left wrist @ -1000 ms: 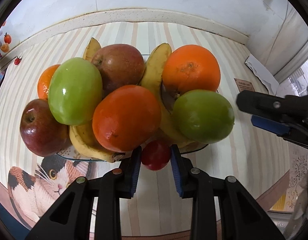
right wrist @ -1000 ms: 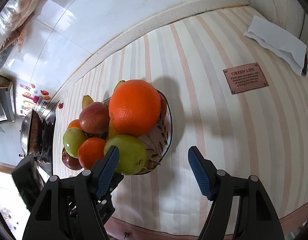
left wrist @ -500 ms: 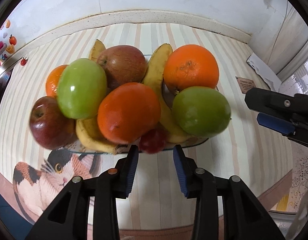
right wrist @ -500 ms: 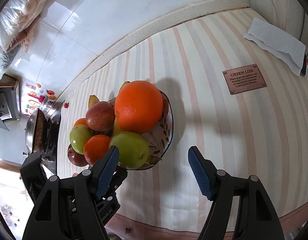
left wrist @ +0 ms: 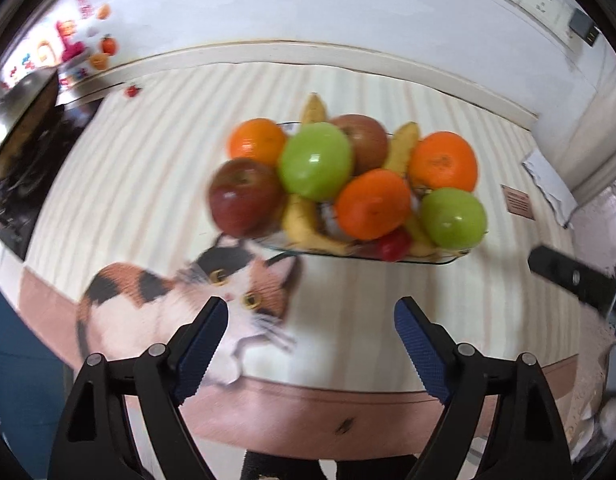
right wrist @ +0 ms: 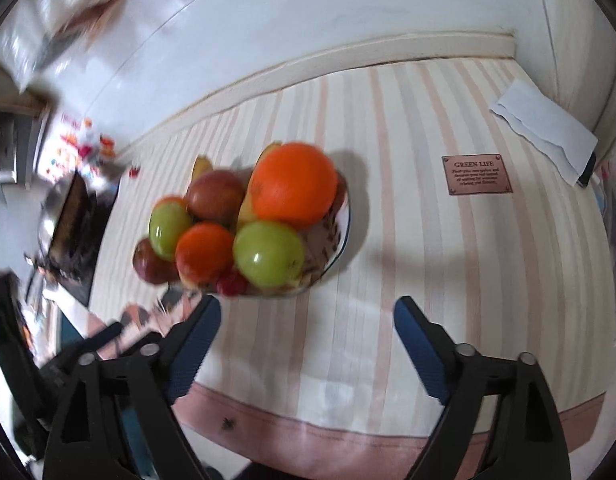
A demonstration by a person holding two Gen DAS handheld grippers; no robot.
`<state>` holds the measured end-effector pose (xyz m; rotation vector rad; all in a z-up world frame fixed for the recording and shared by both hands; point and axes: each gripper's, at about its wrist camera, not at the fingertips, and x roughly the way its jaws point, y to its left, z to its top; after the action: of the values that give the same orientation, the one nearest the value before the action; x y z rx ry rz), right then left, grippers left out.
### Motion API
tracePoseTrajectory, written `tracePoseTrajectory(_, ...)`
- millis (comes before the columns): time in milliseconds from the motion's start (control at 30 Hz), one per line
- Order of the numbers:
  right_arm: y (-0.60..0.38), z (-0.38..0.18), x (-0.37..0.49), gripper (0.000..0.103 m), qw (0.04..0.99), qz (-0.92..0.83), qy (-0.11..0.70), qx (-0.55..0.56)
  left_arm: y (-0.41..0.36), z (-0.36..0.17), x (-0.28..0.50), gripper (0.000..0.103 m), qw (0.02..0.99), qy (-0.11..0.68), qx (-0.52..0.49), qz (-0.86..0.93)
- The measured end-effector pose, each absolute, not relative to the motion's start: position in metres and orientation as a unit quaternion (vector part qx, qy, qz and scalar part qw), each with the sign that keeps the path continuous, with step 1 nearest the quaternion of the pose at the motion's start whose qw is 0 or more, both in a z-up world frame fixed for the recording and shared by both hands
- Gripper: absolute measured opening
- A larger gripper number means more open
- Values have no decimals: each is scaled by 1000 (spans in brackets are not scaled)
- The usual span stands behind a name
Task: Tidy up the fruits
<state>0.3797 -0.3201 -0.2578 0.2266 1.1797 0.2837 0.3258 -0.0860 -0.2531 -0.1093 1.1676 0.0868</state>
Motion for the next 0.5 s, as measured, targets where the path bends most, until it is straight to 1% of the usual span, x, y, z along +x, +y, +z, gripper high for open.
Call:
tracePoseTrajectory(100,-304,-249,365,93,823,130,551,52,-85,-244,316,85,831,551,-47,57)
tracePoseTrajectory(133,-299,-244,360,97,824,132,550,41,-85,-238,312,85,833,548,-48,57)
tracePoseTrajectory(167,-294,-237,353,99,828,128,546,25,-85,-231,308,85,835,545,-46,58)
tracePoseTrajectory(233,-288,-221,340,99,837,118,534,2,-88,-217,300,85,839,540,-41,54)
tracePoseTrajectory(500,-282,-129,271,100,878,94,470,-3,-91,-148,258,85,869,495,-21,14)
